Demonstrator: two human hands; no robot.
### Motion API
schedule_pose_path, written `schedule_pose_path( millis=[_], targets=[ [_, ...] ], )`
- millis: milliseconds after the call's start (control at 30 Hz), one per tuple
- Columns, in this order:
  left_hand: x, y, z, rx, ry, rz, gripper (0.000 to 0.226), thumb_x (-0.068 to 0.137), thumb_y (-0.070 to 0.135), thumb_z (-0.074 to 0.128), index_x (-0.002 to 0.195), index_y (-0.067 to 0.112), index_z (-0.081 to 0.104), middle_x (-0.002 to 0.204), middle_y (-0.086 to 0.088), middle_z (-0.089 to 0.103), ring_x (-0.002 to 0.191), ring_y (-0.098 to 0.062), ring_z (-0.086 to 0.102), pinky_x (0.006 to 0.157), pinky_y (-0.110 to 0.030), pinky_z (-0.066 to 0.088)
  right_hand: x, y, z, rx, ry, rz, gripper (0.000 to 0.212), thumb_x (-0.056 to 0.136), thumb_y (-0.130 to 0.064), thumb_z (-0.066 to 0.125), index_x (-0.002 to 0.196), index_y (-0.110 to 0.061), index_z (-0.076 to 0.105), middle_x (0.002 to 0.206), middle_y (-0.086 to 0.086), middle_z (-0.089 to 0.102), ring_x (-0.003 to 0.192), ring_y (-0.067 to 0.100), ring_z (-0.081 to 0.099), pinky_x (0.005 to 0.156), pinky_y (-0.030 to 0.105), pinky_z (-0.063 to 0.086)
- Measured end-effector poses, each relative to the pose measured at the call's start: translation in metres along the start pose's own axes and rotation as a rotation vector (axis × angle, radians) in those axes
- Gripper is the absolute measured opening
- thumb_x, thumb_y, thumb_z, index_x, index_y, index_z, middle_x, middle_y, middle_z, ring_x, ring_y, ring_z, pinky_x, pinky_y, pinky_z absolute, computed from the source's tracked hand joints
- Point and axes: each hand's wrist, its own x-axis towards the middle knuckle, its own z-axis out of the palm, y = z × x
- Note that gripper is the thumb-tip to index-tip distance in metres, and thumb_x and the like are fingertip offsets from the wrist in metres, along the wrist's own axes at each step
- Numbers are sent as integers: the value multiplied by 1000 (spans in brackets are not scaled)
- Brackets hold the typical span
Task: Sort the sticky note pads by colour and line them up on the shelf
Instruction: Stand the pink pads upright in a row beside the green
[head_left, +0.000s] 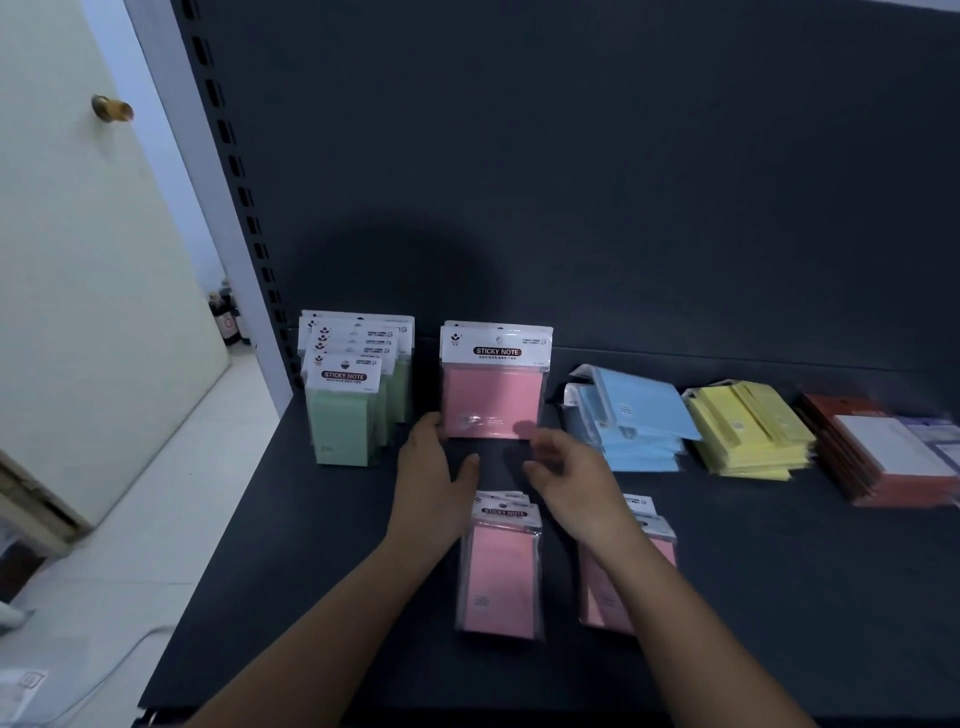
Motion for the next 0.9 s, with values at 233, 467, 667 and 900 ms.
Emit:
schedule_pose_path(
  millis=[233,467,667,900],
  targets=[
    [-41,44,23,361,-177,395,21,86,19,55,104,21,64,95,6,63,107,-12,47,99,-28,28,-45,37,-43,-532,322,65,25,90,-21,56,110,-8,64,110,10,61,103,27,52,82,33,42],
    [-64,54,57,700,-378,329,43,88,31,49,128,15,43,122,-3,58,130,-19,32,115,-41,-4,-72,64,-55,-439,282,339,43,90,-42,52,74,-3,59,93,19,57,100,33,50,81,35,42],
    [-69,63,66,321,-450,67,54,84,12,57,132,15,33,116,-9,51,115,-24,43,97,-29,36,-74,69,-52,-246,256,417,31,90,-35,51,89,-6,63,107,16,56,110,32,43,89,32,35],
    [-74,63,69,-116,-301,110,85,79,-8,62,142,25,16,118,9,42,102,-6,53,86,-18,46,-89,62,-45,355,498,101,22,90,-13,59,106,-20,46,97,-3,65,90,10,63,71,17,46]
  ],
)
